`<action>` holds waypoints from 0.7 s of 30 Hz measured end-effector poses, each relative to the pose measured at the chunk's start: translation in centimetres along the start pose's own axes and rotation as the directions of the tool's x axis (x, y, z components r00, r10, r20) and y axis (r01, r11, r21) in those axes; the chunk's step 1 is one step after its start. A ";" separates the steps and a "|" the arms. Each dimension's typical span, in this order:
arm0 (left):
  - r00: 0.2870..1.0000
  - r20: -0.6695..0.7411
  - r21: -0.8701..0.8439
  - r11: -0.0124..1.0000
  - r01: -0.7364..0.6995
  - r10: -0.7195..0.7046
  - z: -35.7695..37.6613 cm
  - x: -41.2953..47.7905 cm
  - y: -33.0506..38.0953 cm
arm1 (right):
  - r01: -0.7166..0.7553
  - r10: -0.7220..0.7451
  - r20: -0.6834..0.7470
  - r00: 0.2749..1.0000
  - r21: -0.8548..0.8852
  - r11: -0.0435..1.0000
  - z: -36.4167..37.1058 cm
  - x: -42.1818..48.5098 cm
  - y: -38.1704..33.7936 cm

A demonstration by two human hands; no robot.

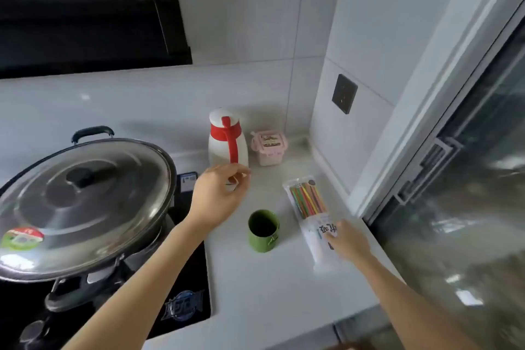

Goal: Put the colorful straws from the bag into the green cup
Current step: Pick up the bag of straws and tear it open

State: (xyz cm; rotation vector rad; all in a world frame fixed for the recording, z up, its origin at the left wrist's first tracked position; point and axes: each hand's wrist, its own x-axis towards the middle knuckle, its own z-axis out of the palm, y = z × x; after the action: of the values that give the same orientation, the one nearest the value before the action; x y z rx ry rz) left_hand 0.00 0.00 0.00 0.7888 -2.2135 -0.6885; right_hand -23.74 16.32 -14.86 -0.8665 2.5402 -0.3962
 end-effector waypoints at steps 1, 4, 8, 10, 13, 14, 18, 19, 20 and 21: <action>1.000 0.021 -0.007 1.000 0.003 -0.003 0.5 0.3 -0.6 | -0.062 0.062 0.013 0.998 -0.015 0.998 0.5 0.4 0.6; 0.994 0.107 0.030 0.999 0.034 -0.037 2.1 0.8 -1.4 | -0.207 0.200 0.092 0.976 0.082 0.975 1.5 0.9 1.7; 0.987 0.144 0.028 0.997 0.073 -0.077 4.4 0.5 -1.9 | -0.285 0.272 0.178 0.946 0.055 0.957 2.2 2.0 2.2; 0.982 0.152 0.020 0.993 0.112 -0.114 5.5 0.1 -1.9 | -0.242 0.246 0.162 0.956 -0.042 0.969 2.5 2.6 2.5; 0.965 0.197 0.025 0.985 0.171 -0.173 7.4 -0.7 -1.7 | -0.216 0.205 0.215 0.955 0.031 0.976 2.7 3.3 2.8; 0.955 0.221 0.040 0.981 0.192 -0.196 8.0 -1.0 -1.6 | -0.219 0.190 0.238 0.952 0.101 0.970 2.7 3.4 2.8; 0.924 0.293 0.083 0.970 0.231 -0.245 10.1 -1.8 -1.3 | -0.281 0.183 0.277 0.943 0.373 0.884 1.0 3.1 2.0; 0.920 0.308 0.081 0.970 0.229 -0.243 10.4 -1.8 -1.2 | -0.322 0.184 0.319 0.930 0.462 0.826 0.0 2.8 1.7; 0.913 0.329 0.081 0.971 0.226 -0.240 10.7 -1.7 -1.0 | -0.376 0.179 0.383 0.906 0.535 0.756 -1.3 2.5 1.3; 0.907 0.352 0.078 0.973 0.217 -0.231 10.9 -1.5 -0.8 | -0.425 0.165 0.446 0.880 0.581 0.694 -2.7 2.1 0.8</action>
State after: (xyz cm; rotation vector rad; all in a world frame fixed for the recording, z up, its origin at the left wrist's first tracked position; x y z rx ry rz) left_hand -6.89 3.13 -8.03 1.0148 -2.4906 -0.9725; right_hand -26.96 16.02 -13.42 -0.1996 1.9084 -0.8782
